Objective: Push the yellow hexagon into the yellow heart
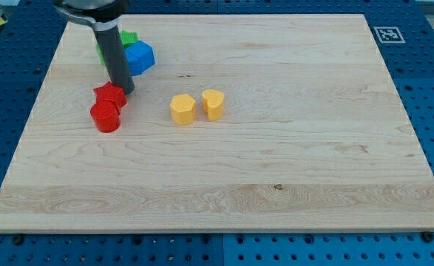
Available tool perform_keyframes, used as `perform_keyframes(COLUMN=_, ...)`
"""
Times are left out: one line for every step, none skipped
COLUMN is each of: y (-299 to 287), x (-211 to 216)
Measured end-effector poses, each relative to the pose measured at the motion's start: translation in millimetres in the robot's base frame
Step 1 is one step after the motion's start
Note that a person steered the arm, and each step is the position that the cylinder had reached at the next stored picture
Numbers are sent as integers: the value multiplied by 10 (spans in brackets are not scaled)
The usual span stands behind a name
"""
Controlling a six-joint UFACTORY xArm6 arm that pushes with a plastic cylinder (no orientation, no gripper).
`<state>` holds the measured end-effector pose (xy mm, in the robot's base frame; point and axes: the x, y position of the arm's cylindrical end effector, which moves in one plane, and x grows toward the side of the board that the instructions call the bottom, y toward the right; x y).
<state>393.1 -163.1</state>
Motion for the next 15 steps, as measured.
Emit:
perform_keyframes(y=-8, x=0)
perform_keyframes(y=-8, x=-5)
perform_keyframes(y=22, x=-118)
perform_keyframes(y=211, x=-163)
perform_keyframes(y=392, x=-168)
perform_keyframes(y=463, x=-165)
perform_keyframes(y=463, x=-115)
perform_keyframes(y=463, x=-55)
perform_keyframes(y=463, x=42)
perform_keyframes(y=463, x=166)
perform_keyframes(y=463, x=308)
perform_keyframes(y=463, x=470)
perform_keyframes(y=508, x=552)
perform_keyframes(y=641, x=573)
perform_keyframes(y=891, x=572)
